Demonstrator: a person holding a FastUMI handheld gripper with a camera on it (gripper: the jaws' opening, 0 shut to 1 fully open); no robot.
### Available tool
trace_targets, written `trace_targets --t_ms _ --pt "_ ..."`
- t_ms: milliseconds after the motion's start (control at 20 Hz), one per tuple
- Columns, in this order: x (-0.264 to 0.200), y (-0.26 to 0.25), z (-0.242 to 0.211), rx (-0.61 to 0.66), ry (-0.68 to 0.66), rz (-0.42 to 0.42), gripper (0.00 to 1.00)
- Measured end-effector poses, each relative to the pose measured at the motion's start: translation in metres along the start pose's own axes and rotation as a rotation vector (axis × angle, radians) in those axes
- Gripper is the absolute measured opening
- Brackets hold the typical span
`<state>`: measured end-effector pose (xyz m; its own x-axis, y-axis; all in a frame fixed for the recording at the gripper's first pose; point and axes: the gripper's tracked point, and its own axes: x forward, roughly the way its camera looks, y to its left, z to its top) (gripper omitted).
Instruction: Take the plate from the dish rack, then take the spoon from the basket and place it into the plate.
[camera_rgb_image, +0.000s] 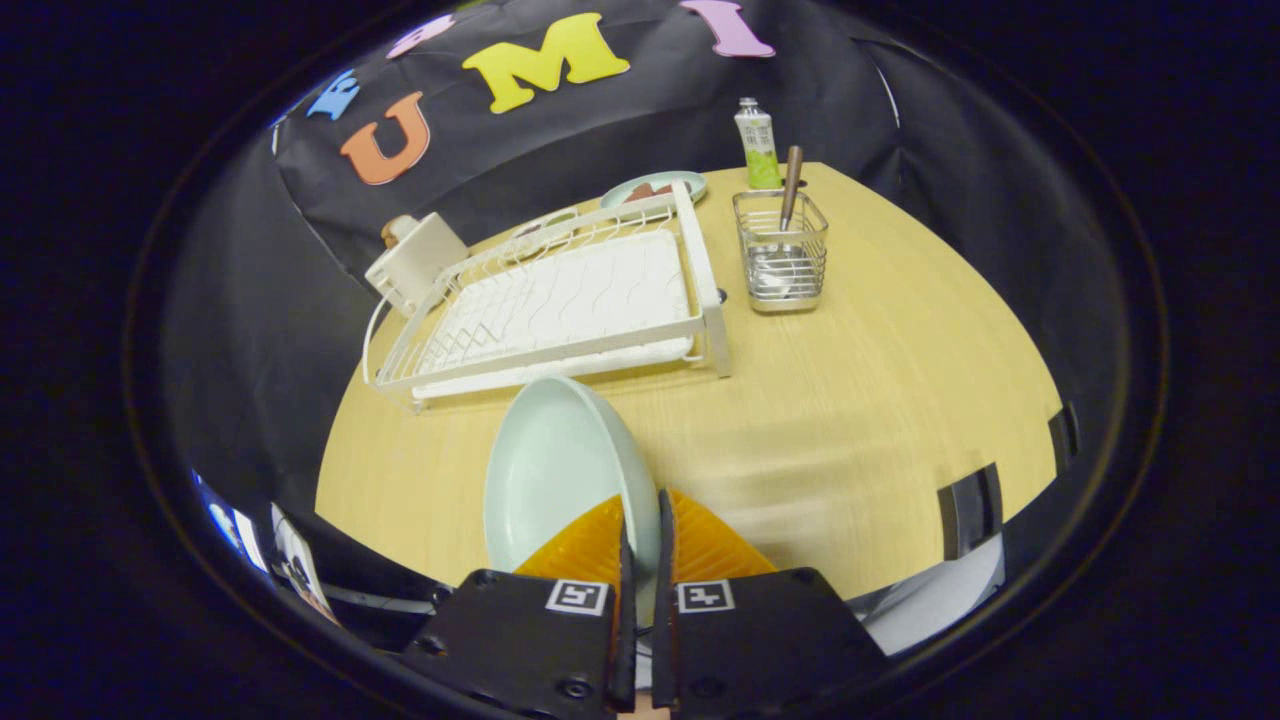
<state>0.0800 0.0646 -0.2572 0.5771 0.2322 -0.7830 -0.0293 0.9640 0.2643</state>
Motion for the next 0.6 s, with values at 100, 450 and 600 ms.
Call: trace_targets --t_ms 100,450,600 --pt "0.005 -0.005 -0.003 0.008 0.003 0.031 0.13" --pt "0.029 -0.028 -0.008 0.014 0.011 0.015 0.2" --pt "0.029 -0.033 -0.003 -0.026 -0.027 -0.039 0.23"
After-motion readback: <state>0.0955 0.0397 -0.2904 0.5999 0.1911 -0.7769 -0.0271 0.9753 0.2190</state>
